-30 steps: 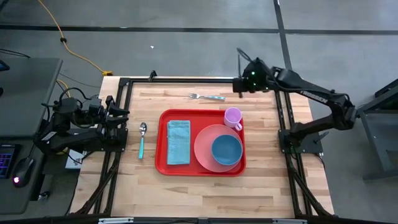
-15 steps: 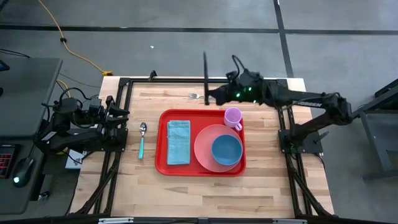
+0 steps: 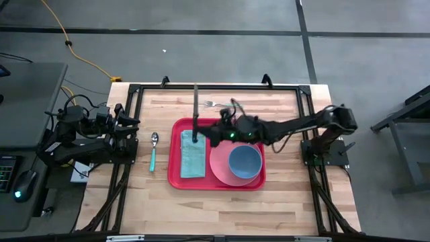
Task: Set up tray
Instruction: Put the black knife on the blue napkin to the left of the pink plate
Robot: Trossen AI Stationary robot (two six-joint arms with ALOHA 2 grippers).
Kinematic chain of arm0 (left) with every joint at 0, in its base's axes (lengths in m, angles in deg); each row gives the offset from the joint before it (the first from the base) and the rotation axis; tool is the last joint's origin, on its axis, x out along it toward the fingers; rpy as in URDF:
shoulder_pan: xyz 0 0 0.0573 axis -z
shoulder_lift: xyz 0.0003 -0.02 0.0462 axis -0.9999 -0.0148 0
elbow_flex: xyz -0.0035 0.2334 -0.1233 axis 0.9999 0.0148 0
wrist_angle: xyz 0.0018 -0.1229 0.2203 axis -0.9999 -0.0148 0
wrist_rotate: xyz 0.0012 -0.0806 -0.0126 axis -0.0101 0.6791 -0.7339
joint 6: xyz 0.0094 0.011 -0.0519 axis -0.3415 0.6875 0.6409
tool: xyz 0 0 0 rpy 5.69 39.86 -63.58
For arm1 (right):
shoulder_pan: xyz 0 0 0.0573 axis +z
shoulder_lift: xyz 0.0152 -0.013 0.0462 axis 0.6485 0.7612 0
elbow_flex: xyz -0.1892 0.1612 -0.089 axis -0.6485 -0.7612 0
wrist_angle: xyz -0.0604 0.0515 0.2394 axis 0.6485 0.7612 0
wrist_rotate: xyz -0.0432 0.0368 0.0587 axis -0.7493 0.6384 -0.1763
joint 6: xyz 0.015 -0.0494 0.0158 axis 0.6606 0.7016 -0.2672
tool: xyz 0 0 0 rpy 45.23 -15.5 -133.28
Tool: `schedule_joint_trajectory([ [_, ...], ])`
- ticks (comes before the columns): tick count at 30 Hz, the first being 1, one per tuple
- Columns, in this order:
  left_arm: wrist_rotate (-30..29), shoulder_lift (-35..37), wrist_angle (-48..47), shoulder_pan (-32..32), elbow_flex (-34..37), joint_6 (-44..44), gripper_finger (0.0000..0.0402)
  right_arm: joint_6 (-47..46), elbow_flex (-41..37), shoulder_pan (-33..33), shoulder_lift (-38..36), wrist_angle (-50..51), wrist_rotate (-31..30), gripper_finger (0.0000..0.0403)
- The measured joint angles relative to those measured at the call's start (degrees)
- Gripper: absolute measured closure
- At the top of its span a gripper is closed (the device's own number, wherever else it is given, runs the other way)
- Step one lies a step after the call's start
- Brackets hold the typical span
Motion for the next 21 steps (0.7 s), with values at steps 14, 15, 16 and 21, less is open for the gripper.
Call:
schedule_joint_trajectory([
  [14,0.7,0.0,0.0,0.0,0.0,1.0,0.022,-3.1,0.0,4.2,6.8,-10.7,-3.7,0.0393],
  [15,0.7,0.0,0.0,0.0,0.0,1.1,0.022,-3.3,0.0,4.2,6.8,-11.3,-3.6,0.0393],
  [16,0.7,0.0,0.0,0.0,0.0,1.1,0.022,-3.7,0.0,4.2,6.8,-12.0,-3.4,0.0393],
  [21,0.6,0.0,0.1,0.0,0.0,1.1,0.022,-6.6,0.0,4.2,6.8,-10.4,-1.5,0.0393],
])
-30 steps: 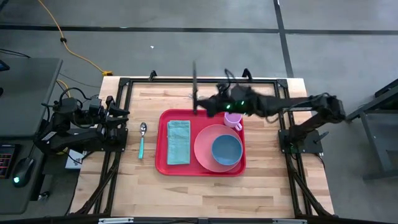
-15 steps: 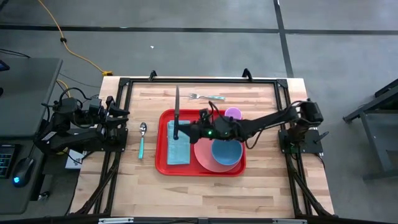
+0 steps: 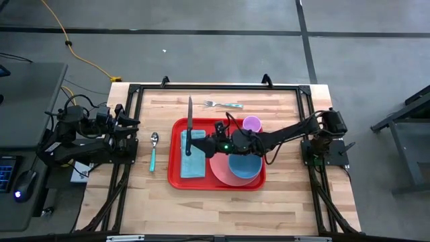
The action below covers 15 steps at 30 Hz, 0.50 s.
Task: Set up tray
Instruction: Put the black knife on the blue napkin to the left of the pink plate
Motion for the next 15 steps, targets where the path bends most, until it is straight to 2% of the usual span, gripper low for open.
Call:
schedule_joint_trajectory([
  [3,-0.1,0.0,0.0,0.0,0.0,0.0,0.022,-0.7,0.2,0.0,0.0,0.4,0.8,0.0393],
  [8,-0.3,0.0,0.0,0.0,0.0,0.0,0.022,-1.7,6.2,0.0,1.8,11.4,2.1,0.0393],
  [15,-1.1,0.0,0.0,0.0,0.0,0.9,0.022,-1.3,21.8,-0.9,15.1,20.4,8.8,0.0393],
])
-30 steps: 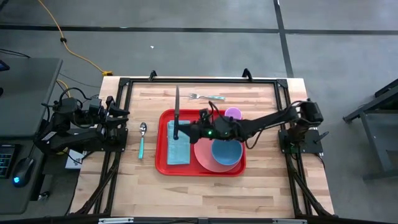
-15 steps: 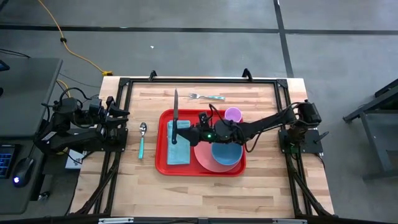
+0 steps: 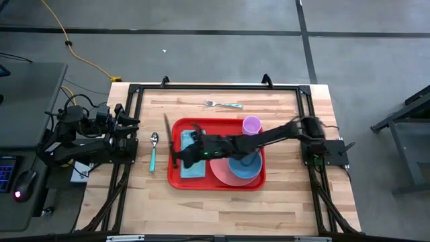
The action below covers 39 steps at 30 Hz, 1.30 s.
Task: Set up tray
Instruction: Put the black knife on the blue napkin to the left of the pink plate
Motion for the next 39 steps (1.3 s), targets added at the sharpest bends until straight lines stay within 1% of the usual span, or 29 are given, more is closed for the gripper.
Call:
schedule_joint_trajectory([
  [3,0.0,0.0,-0.1,0.0,0.0,1.1,0.022,-0.8,4.5,-0.6,3.4,4.0,0.7,0.0393],
  [4,0.0,0.0,-0.2,0.0,0.0,1.2,0.022,-1.1,5.4,-0.8,3.7,6.8,0.7,0.0393],
  [8,0.1,0.0,-0.2,0.0,0.0,1.2,0.022,-0.3,7.3,-1.5,3.3,20.2,-1.7,0.0393],
  [13,0.0,0.0,-0.5,0.0,0.0,1.3,0.022,1.6,11.8,-2.0,2.8,34.8,-1.8,0.0393],
  [18,0.0,0.0,-0.5,0.0,0.0,1.4,0.022,3.2,15.2,-2.0,2.7,43.4,-4.1,0.0393],
  [21,0.0,0.0,-0.5,0.0,0.0,1.6,0.022,3.9,16.0,-2.0,2.6,43.7,-3.1,0.0393],
  [24,0.0,0.0,-0.6,0.0,0.0,1.6,0.022,2.6,14.4,-1.8,2.5,44.3,-1.3,0.0393],
  [27,0.0,0.0,-0.6,0.0,0.0,2.1,0.022,1.3,13.2,-1.2,2.7,46.3,-0.7,0.0393],
  [32,0.0,0.0,-0.6,0.0,0.0,2.1,0.022,1.0,10.1,-1.1,2.7,37.3,3.1,0.0393],
  [36,0.3,0.0,-0.6,0.0,0.0,2.1,0.022,1.3,9.1,-0.7,2.6,36.2,4.0,0.0393],
  [39,0.7,0.0,-0.6,0.0,0.0,2.1,0.022,3.9,8.0,-0.4,2.7,33.3,5.6,0.0393],
])
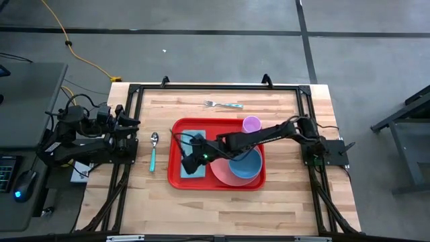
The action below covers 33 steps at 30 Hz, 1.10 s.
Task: Set up tray
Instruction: Put the black knife on the blue napkin to the left of the pink plate
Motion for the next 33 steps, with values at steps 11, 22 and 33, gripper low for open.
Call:
schedule_joint_trajectory([
  [11,0.8,0.0,0.0,0.0,0.0,0.4,0.022,-9.9,-12.2,0.8,0.0,-25.4,-5.3,0.0394],
  [22,0.8,0.0,-0.3,0.0,0.0,0.6,0.022,-21.9,-18.6,4.5,0.0,-30.8,-16.9,0.0395],
  [33,0.8,0.0,-0.3,0.0,0.0,1.5,0.022,-28.5,-18.6,6.1,0.0,-29.3,-17.8,0.0395],
])
